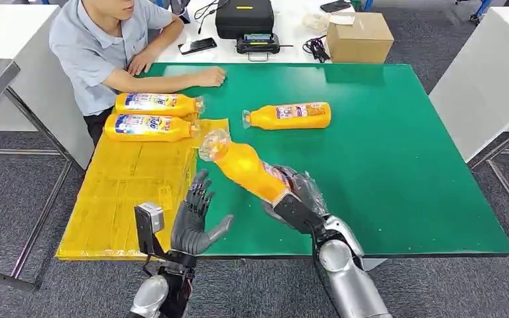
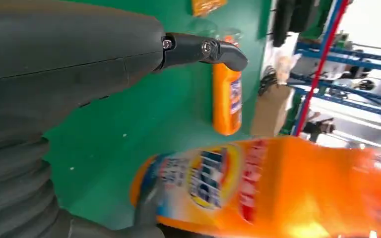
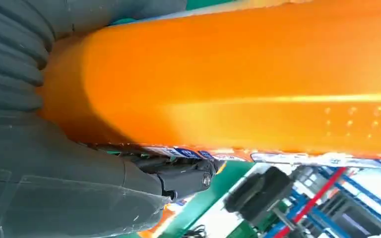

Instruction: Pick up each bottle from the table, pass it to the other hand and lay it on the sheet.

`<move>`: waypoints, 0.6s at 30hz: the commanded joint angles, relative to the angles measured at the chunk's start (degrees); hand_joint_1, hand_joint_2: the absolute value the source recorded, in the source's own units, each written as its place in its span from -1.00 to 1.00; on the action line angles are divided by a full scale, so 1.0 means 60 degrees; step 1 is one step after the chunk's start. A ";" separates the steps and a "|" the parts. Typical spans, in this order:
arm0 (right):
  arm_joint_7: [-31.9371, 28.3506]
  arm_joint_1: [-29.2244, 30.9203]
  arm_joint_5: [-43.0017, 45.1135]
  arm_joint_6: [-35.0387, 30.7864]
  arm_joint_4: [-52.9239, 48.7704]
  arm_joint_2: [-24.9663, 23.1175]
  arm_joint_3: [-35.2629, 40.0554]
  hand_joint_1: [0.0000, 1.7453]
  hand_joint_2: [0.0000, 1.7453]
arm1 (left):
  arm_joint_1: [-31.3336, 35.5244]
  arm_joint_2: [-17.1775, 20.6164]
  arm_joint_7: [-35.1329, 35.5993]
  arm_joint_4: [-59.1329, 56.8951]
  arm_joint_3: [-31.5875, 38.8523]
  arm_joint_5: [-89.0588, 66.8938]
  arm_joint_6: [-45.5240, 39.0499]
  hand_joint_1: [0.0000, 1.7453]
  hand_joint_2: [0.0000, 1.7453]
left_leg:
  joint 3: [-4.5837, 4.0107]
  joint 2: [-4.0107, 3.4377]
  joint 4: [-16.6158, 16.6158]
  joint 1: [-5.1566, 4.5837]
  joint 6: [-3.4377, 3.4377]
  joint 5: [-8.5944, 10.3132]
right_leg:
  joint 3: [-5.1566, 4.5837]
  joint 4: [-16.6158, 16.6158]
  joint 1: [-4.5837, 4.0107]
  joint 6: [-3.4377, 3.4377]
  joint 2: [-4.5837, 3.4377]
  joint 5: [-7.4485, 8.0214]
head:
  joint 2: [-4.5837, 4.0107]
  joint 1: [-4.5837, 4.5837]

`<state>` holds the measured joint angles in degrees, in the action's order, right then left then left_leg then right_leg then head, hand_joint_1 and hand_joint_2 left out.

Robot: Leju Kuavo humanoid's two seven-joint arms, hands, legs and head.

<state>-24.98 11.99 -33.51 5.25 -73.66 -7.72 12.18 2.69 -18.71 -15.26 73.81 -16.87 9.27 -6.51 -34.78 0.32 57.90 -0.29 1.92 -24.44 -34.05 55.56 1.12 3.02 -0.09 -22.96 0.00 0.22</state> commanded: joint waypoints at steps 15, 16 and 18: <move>-0.0231 0.0718 -0.0466 -0.0344 0.2343 -0.0394 0.1573 1.00 1.00 | 0.0741 -0.0215 -0.0403 -0.0959 -0.0382 0.0717 0.0785 -1.00 1.00 | 0.0032 -0.0003 0.0001 0.0018 -0.0022 -0.0016 | 0.0039 -0.0008 -0.0020 -0.0027 0.0001 -0.0011 | 0.0000 0.0004; -0.0219 0.0671 -0.0494 -0.0384 0.2313 -0.0420 0.1640 1.00 1.00 | 0.0725 -0.0215 -0.0482 -0.0905 -0.0399 0.0655 0.0700 -1.00 1.00 | 0.0015 -0.0008 -0.0003 0.0010 -0.0014 -0.0009 | 0.0016 -0.0005 -0.0010 -0.0017 -0.0008 -0.0005 | 0.0000 -0.0004; -0.0206 0.0634 -0.0560 -0.0425 0.2274 -0.0435 0.1743 1.00 1.00 | 0.0729 -0.0215 -0.0484 -0.0852 -0.0421 0.0694 0.0708 -1.00 1.00 | 0.0015 -0.0003 0.0000 0.0012 -0.0015 -0.0011 | 0.0017 -0.0003 -0.0013 -0.0018 0.0001 -0.0010 | 0.0000 0.0000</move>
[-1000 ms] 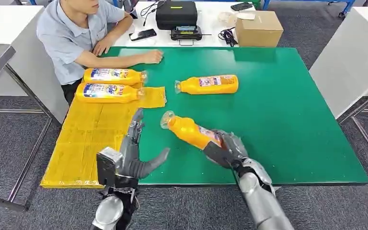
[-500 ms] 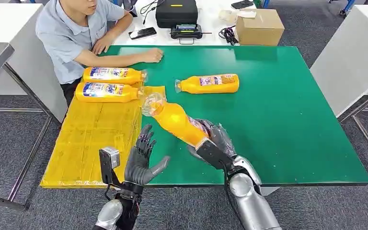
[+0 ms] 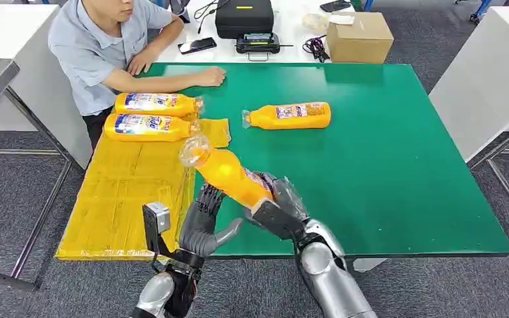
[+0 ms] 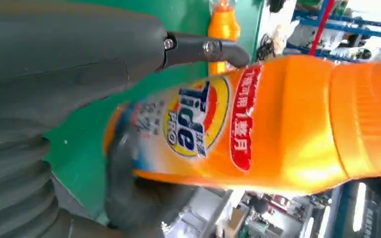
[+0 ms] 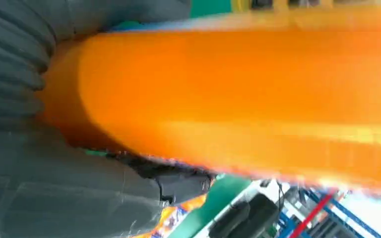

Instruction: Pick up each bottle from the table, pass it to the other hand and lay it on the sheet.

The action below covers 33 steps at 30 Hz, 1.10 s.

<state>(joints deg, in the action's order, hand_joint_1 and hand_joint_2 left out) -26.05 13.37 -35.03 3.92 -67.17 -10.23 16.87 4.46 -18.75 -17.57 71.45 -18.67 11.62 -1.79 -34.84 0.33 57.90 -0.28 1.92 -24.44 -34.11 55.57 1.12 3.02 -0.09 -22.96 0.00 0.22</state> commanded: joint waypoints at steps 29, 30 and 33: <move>-0.0401 0.0234 -0.0253 -0.0354 0.0709 -0.0036 0.1907 1.00 1.00 | 0.0866 -0.0208 -0.0188 -0.1018 -0.0063 0.1286 0.0059 -1.00 1.00 | 0.0010 0.0008 0.0000 0.0006 -0.0012 -0.0009 | 0.0012 -0.0001 -0.0007 -0.0015 0.0009 -0.0011 | 0.0000 0.0004; -0.0452 0.0245 -0.0200 -0.0351 0.0696 -0.0049 0.1933 1.00 1.00 | 0.0892 -0.0208 -0.0181 -0.1082 -0.0028 0.1481 0.0137 -1.00 1.00 | 0.0026 0.0005 0.0003 0.0012 -0.0019 -0.0017 | 0.0028 0.0000 -0.0013 -0.0023 0.0009 -0.0018 | 0.0000 0.0004; -0.0496 0.0254 -0.0145 -0.0353 0.0686 -0.0078 0.1981 1.00 1.00 | 0.0924 -0.0208 -0.0285 -0.1131 0.0067 0.1657 0.0145 -1.00 1.00 | 0.0017 0.0005 0.0003 0.0013 -0.0018 -0.0013 | 0.0020 -0.0002 -0.0014 -0.0022 0.0012 -0.0015 | 0.0000 0.0000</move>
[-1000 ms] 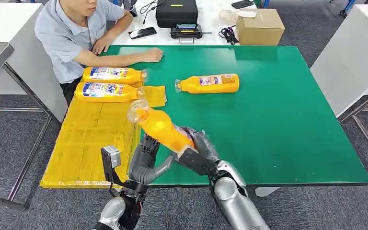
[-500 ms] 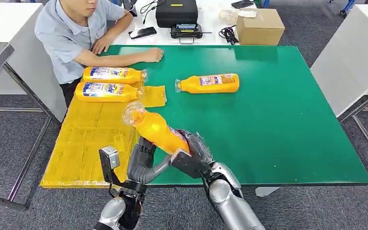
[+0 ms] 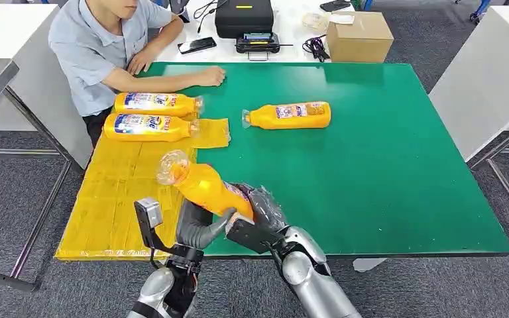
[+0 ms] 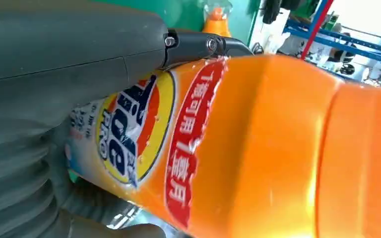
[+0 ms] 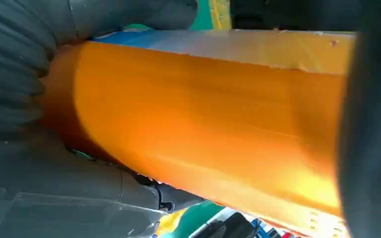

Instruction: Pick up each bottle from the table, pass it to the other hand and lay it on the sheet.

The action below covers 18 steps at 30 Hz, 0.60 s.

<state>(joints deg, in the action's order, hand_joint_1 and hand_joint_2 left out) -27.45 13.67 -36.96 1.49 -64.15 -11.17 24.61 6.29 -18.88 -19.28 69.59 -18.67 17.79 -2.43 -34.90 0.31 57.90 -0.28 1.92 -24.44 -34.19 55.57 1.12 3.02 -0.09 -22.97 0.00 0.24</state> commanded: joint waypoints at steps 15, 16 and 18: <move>-0.0280 0.0279 0.0632 0.0113 0.0480 0.0013 0.0400 0.70 1.00 | 0.0517 -0.0180 -0.0247 -0.0383 -0.0093 0.0577 0.0450 1.00 1.00 | 0.0033 0.0006 0.0008 0.0014 -0.0019 -0.0019 | 0.0039 0.0004 -0.0016 -0.0024 0.0010 -0.0019 | 0.0000 -0.0004; -0.0281 0.0290 0.0639 0.0112 0.0486 0.0016 0.0387 0.40 1.00 | 0.0517 -0.0184 -0.0247 -0.0373 -0.0106 0.0577 0.0451 1.00 1.00 | 0.0018 0.0006 0.0004 0.0010 -0.0014 -0.0010 | 0.0024 0.0000 -0.0011 -0.0017 0.0009 -0.0011 | 0.0000 0.0000; -0.0281 0.0310 0.0746 0.0145 0.0506 -0.0009 0.0303 -0.42 1.00 | 0.0518 -0.0175 -0.0277 -0.0336 -0.0129 0.0549 0.0452 1.00 1.00 | 0.0010 0.0008 0.0000 0.0006 -0.0011 -0.0004 | 0.0015 -0.0001 -0.0007 -0.0013 0.0010 -0.0006 | 0.0000 0.0000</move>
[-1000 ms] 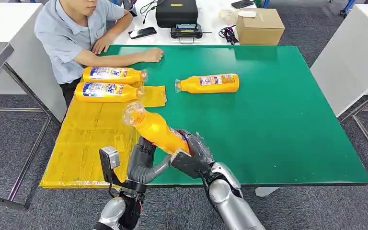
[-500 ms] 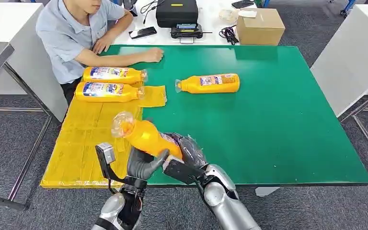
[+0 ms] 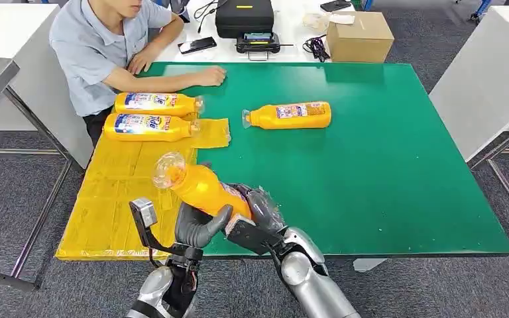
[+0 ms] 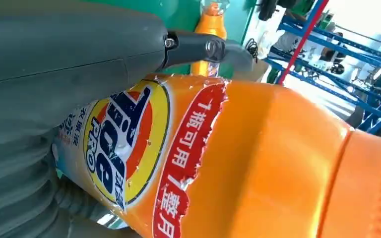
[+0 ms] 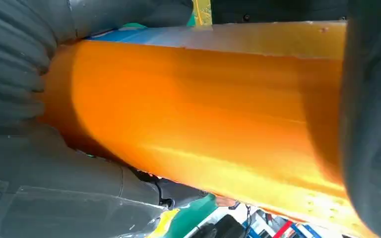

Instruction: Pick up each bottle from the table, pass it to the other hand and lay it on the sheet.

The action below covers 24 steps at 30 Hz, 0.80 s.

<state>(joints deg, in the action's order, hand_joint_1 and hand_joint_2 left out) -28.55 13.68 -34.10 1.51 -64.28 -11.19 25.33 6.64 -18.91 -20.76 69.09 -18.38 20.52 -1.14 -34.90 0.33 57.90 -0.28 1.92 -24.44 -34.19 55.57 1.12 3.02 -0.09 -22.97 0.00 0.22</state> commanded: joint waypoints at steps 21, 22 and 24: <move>0.0088 0.0080 0.0078 -0.0356 0.0453 -0.0253 -0.0134 -1.00 1.00 | 0.0446 -0.0163 -0.0373 0.0111 0.0041 -0.0686 -0.0858 1.00 1.00 | 0.0013 0.0007 0.0003 0.0010 -0.0013 -0.0007 | 0.0019 -0.0001 -0.0011 -0.0015 0.0011 -0.0008 | 0.0000 0.0004; 0.0061 -0.0007 0.0065 -0.0470 0.0400 -0.0262 -0.0203 -1.00 1.00 | 0.0449 -0.0144 -0.0451 0.0164 0.0111 -0.0810 -0.1054 1.00 1.00 | 0.0035 0.0008 0.0009 0.0016 -0.0021 -0.0020 | 0.0043 0.0002 -0.0019 -0.0026 0.0014 -0.0021 | 0.0000 0.0004; 0.0030 -0.0204 -0.0105 -0.0778 0.0226 -0.0255 -0.0304 -1.00 1.00 | 0.0478 -0.0021 -0.0637 0.0281 0.0116 -0.1718 -0.1948 1.00 1.00 | 0.0018 0.0007 -0.0004 0.0006 -0.0011 -0.0005 | 0.0021 -0.0005 -0.0008 -0.0014 0.0011 -0.0008 | 0.0000 0.0003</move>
<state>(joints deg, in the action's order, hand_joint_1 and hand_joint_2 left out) -28.09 13.67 -33.33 -0.06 -64.19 -12.52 24.77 7.37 -18.93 -23.10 70.23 -18.71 16.50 -5.33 -34.91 0.33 57.90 -0.28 1.92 -24.44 -34.19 55.57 1.12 3.01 -0.09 -22.97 0.00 0.24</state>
